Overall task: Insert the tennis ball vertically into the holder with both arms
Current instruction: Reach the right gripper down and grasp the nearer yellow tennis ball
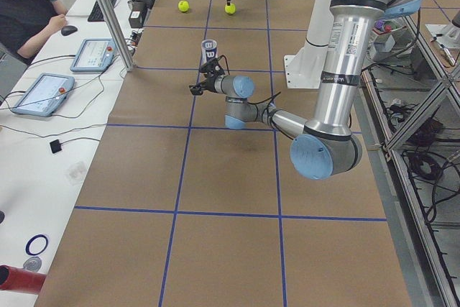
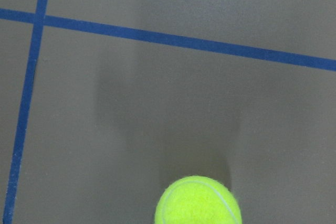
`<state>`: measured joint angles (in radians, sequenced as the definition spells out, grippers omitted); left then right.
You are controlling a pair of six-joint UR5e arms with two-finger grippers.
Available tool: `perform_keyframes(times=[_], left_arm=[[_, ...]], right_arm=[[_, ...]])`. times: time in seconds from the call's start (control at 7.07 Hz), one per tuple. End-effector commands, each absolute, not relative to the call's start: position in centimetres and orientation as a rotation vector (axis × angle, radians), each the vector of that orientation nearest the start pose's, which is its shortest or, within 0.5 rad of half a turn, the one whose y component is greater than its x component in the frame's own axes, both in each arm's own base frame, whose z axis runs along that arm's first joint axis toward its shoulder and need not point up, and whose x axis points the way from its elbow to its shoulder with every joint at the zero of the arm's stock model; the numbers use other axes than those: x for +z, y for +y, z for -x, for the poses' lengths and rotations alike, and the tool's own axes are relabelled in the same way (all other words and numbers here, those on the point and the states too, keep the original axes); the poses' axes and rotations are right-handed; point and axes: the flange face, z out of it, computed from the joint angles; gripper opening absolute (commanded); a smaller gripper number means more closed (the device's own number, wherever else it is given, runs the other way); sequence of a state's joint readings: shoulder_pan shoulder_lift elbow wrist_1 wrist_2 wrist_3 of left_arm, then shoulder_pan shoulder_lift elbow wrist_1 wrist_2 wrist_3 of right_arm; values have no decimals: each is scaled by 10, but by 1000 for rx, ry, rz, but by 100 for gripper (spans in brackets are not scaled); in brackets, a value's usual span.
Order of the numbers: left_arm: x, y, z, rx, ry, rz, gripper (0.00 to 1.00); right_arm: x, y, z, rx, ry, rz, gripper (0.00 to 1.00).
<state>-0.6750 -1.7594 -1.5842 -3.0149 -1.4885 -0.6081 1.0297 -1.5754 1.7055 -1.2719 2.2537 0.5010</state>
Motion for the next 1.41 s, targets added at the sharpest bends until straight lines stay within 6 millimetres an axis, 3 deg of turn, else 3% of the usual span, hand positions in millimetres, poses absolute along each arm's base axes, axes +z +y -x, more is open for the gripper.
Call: perform_keyframes(times=[0.0, 0.85, 0.99, 1.13, 1.27], left_arm=[[389, -463, -353, 151, 1083, -1252, 99], [392, -466, -355, 152, 1076, -1248, 99], [394, -467, -356, 152, 1071, -1246, 99], [396, -467, -356, 153, 1070, -1245, 99], [397, -468, -358, 152, 1068, -1241, 99]], right_arm=[[590, -474, 209, -207, -769, 9, 99], [585, -474, 224, -231, -782, 16, 94], [584, -475, 225, -233, -783, 15, 84], [583, -476, 225, -235, -784, 13, 62], [578, -476, 226, -239, -788, 5, 24]])
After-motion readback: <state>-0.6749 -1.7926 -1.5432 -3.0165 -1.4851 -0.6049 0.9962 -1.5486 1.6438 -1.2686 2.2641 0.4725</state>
